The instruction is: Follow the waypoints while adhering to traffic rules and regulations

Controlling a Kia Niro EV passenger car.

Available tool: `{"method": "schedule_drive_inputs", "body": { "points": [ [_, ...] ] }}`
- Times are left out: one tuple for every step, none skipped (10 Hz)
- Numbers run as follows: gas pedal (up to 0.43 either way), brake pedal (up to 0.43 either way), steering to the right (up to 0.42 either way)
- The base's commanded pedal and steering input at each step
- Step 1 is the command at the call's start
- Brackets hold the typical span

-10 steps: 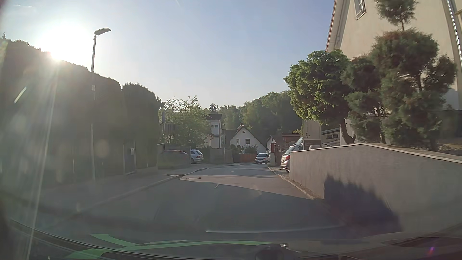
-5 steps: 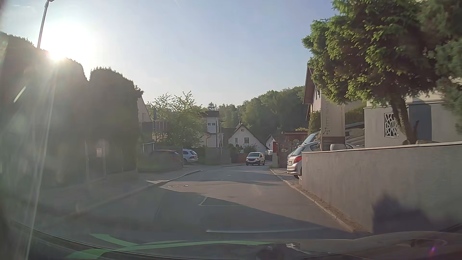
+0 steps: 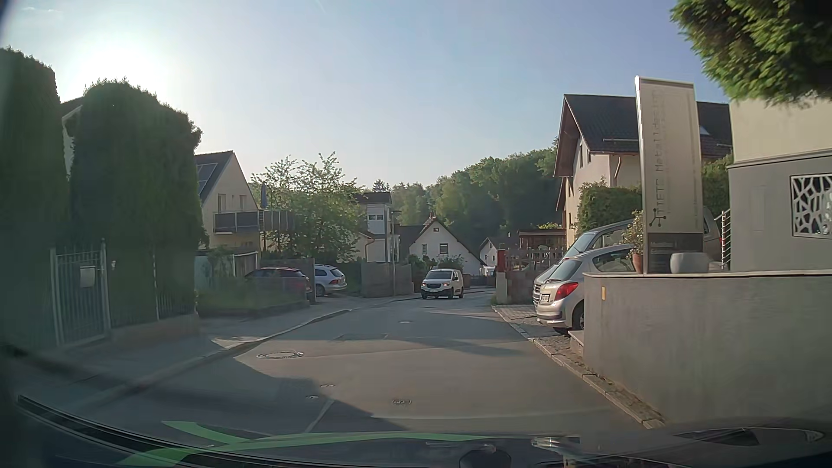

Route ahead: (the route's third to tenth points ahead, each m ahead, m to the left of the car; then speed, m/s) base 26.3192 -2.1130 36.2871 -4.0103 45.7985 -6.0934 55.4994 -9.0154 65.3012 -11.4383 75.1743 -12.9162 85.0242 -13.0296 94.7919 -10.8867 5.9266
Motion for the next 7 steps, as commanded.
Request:
{"method": "schedule_drive_inputs", "body": {
  "points": [
    [0.0, 0.159, -0.001],
    [0.0, 0.165, -0.001],
    [0.0, 0.165, -0.001],
    [0.0, 0.171, -0.001],
    [0.0, 0.171, -0.001],
    [0.0, 0.177, 0.0],
    [0.0, 0.177, 0.002]
  ]
}}
